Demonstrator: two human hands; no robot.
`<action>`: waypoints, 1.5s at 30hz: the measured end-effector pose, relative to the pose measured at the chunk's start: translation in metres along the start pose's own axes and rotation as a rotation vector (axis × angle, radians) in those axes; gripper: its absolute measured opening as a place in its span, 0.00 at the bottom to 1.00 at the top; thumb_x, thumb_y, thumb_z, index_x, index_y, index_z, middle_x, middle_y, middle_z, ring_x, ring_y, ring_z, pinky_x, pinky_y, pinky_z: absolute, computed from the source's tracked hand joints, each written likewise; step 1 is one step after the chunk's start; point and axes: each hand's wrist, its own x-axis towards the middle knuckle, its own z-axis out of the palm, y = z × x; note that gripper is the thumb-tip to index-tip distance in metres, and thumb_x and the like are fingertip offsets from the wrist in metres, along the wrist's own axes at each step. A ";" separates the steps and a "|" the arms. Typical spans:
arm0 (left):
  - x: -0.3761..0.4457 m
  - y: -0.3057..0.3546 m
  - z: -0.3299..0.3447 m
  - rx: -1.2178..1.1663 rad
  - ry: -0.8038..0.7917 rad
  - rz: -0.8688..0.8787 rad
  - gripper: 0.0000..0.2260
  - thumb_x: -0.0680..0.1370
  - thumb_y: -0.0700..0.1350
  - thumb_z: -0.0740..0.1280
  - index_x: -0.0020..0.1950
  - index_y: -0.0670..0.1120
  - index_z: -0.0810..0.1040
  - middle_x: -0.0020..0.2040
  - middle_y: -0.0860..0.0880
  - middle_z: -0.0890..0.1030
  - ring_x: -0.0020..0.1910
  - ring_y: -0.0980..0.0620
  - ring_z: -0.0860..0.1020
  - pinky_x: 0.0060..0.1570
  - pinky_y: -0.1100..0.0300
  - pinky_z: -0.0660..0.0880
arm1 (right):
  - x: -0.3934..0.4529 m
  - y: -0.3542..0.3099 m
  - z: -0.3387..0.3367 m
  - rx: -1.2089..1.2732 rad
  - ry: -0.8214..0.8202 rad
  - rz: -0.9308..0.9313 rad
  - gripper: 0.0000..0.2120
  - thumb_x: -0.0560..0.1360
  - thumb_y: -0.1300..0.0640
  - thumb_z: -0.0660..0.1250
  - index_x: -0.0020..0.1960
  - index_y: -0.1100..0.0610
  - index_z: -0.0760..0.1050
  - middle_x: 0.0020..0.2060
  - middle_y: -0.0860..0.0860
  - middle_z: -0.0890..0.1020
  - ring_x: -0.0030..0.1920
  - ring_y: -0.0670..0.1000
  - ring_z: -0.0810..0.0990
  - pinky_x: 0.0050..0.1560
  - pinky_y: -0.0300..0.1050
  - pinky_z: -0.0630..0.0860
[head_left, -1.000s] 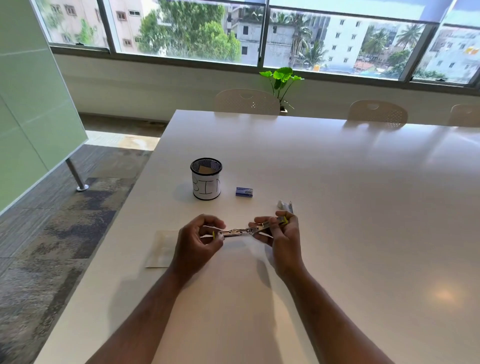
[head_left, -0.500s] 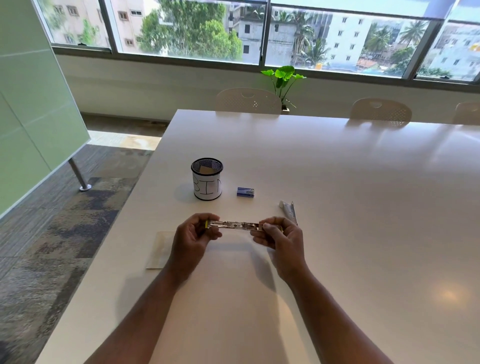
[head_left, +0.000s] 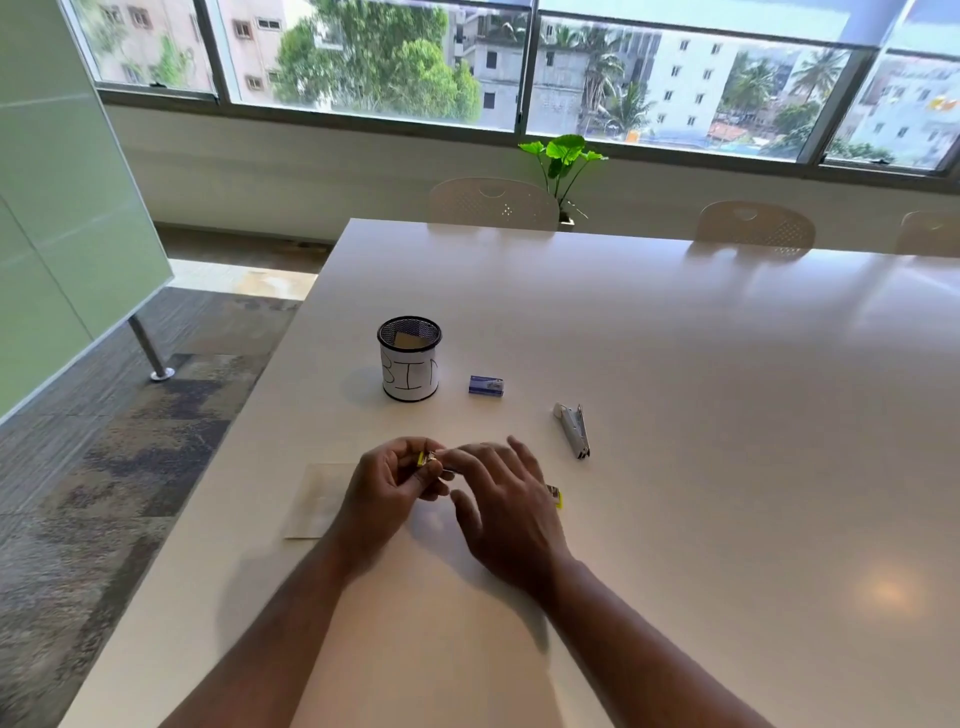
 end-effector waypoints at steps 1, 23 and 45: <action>-0.001 0.000 0.000 0.007 -0.023 0.006 0.09 0.81 0.34 0.69 0.58 0.45 0.83 0.47 0.42 0.87 0.44 0.46 0.86 0.44 0.60 0.82 | 0.000 -0.001 0.000 -0.002 -0.035 -0.006 0.22 0.80 0.52 0.65 0.73 0.44 0.68 0.61 0.46 0.79 0.61 0.51 0.78 0.70 0.52 0.71; 0.001 -0.011 0.001 0.062 -0.099 0.038 0.10 0.79 0.34 0.71 0.54 0.49 0.85 0.45 0.44 0.87 0.41 0.53 0.81 0.44 0.61 0.78 | -0.002 0.003 0.001 0.016 0.077 0.173 0.14 0.75 0.36 0.68 0.50 0.45 0.73 0.40 0.44 0.82 0.38 0.49 0.78 0.33 0.44 0.73; 0.003 -0.016 0.000 0.062 -0.138 0.007 0.08 0.79 0.38 0.72 0.56 0.48 0.84 0.45 0.41 0.87 0.42 0.49 0.82 0.42 0.61 0.78 | -0.003 0.004 -0.003 -0.025 -0.009 0.131 0.15 0.79 0.34 0.61 0.50 0.46 0.71 0.41 0.45 0.81 0.39 0.53 0.78 0.33 0.46 0.71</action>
